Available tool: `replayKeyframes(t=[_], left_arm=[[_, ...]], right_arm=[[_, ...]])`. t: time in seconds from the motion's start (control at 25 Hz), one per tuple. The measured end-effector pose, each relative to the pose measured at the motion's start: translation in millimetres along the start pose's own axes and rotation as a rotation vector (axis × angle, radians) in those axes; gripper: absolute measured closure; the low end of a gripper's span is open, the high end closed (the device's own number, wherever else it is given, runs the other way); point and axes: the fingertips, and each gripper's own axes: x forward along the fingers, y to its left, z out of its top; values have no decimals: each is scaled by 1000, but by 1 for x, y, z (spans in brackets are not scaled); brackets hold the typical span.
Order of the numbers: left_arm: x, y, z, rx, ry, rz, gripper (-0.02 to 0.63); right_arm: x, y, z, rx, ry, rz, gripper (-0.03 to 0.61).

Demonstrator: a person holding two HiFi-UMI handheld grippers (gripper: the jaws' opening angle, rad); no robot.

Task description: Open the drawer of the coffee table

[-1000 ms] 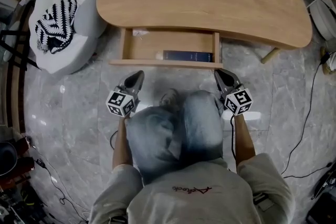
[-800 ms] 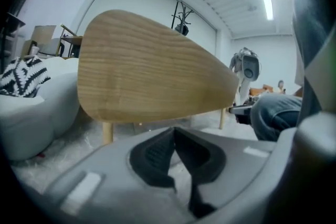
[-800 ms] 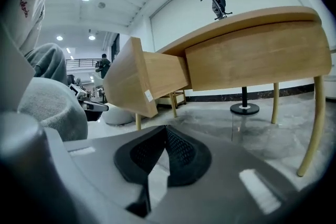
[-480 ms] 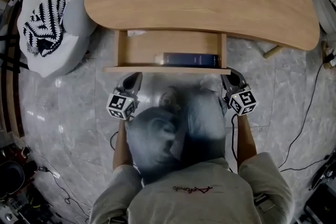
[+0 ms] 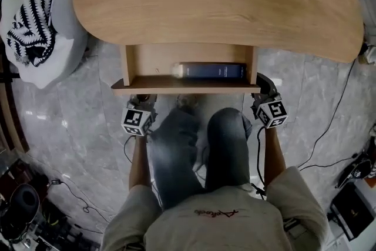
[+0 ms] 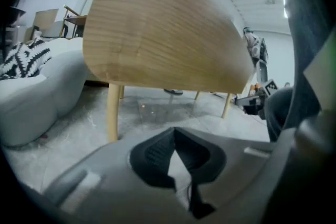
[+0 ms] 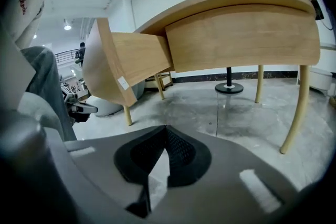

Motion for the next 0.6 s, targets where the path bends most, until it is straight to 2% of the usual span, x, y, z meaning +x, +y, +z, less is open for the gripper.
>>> replayKeyframes(t=[0.36, 0.6], left_arm=[[-67, -24, 49, -92, 130, 33, 614], [-118, -48, 127, -121, 136, 45, 614]], right_arm=[[-58, 31, 56, 75, 128, -12, 574], [-106, 59, 132, 63, 162, -5, 574]])
